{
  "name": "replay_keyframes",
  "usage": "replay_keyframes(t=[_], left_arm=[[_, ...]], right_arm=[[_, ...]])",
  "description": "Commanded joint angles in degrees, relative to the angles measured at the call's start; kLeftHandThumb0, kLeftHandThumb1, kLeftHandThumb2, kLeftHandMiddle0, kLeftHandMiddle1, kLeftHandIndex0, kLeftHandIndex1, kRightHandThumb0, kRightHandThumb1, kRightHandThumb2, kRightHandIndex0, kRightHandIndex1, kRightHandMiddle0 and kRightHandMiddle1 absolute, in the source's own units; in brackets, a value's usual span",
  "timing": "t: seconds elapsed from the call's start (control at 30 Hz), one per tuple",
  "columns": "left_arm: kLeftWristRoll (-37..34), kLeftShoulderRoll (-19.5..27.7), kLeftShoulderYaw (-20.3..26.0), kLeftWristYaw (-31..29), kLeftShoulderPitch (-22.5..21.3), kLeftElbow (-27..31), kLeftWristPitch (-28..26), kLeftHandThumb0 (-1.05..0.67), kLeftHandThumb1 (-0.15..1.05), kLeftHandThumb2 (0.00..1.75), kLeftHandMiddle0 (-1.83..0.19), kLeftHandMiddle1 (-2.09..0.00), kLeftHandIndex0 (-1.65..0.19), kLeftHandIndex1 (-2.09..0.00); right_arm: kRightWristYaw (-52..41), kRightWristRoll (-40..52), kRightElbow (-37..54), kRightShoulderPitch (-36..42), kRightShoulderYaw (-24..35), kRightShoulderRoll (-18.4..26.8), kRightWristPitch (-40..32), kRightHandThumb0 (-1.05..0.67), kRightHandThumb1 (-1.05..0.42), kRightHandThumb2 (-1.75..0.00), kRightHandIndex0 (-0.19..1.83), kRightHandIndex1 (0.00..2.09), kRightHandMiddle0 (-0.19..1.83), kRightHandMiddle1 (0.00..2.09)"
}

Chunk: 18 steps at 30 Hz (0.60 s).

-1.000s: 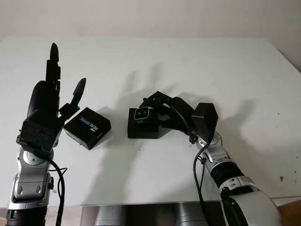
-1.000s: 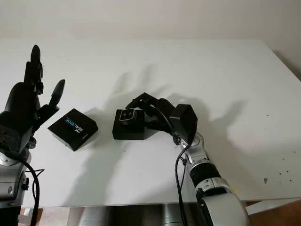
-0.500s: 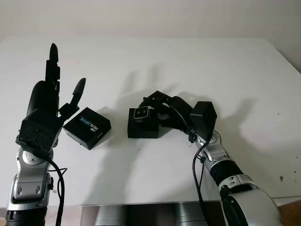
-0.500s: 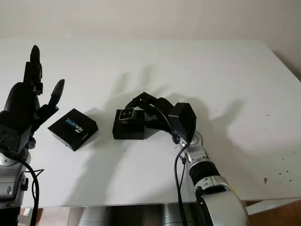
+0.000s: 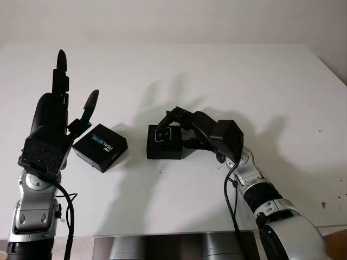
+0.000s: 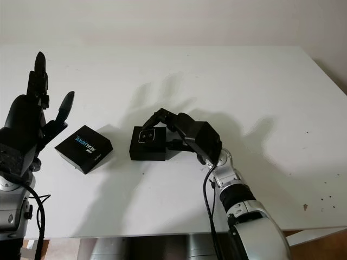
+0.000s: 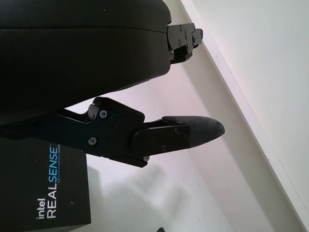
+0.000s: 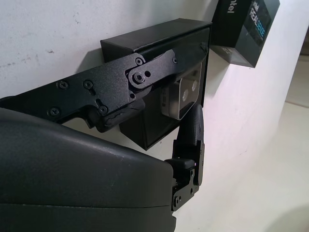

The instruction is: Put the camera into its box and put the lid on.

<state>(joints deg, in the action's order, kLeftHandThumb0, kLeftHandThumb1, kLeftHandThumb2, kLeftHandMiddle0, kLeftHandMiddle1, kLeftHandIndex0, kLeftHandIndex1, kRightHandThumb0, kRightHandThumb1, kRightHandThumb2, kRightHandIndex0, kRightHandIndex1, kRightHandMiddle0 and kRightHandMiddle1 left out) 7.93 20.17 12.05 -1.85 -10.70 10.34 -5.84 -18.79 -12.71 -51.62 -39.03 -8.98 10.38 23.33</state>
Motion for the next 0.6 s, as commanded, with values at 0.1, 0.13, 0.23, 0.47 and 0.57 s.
replay_keyframes(t=[0.1, 0.13, 0.23, 0.47, 0.57], left_arm=[[0.14, 0.19, 0.23, 0.16, 0.39, 1.08, -0.05, -0.65, 1.05, 0.5, 0.15, -0.06, 0.16, -0.06], [0.12, 0.25, 0.23, 0.13, 0.39, 0.94, 0.36, -0.65, 1.05, 0.5, 0.15, -0.06, 0.16, -0.06], [0.26, 0.34, 0.13, 0.05, 0.31, 0.71, 1.07, -0.64, 1.05, 0.51, 0.15, -0.06, 0.16, -0.05], [0.06, 0.23, 0.26, -0.04, 0.21, 0.59, 0.81, -0.64, 1.05, 0.5, 0.15, -0.06, 0.17, -0.05], [0.21, 0.2, 0.28, 0.16, 0.14, 0.43, 1.08, -0.63, 1.05, 0.5, 0.14, -0.06, 0.15, -0.06]], right_arm=[[1.88, -3.03, 3.3, 3.0, -2.18, 2.04, -1.33, -0.64, -0.88, -0.05, -0.11, 0.04, 0.12, 0.4], [2.29, -3.39, 4.04, 3.28, -2.37, 2.33, -1.22, -0.63, -0.87, -0.05, -0.12, 0.04, 0.12, 0.35], [3.45, -4.49, 6.59, 4.16, -2.81, 3.33, -1.0, -0.66, -0.87, -0.05, -0.16, 0.04, 0.08, 0.25], [4.66, -5.98, 15.02, 6.46, -2.72, 5.81, -1.63, -0.64, -0.86, -0.05, -0.19, 0.0, -0.11, 0.09], [6.14, -6.82, 21.13, 7.95, -1.9, 7.48, -2.1, -0.68, -0.88, -0.06, -0.19, 0.0, -0.17, 0.05]])
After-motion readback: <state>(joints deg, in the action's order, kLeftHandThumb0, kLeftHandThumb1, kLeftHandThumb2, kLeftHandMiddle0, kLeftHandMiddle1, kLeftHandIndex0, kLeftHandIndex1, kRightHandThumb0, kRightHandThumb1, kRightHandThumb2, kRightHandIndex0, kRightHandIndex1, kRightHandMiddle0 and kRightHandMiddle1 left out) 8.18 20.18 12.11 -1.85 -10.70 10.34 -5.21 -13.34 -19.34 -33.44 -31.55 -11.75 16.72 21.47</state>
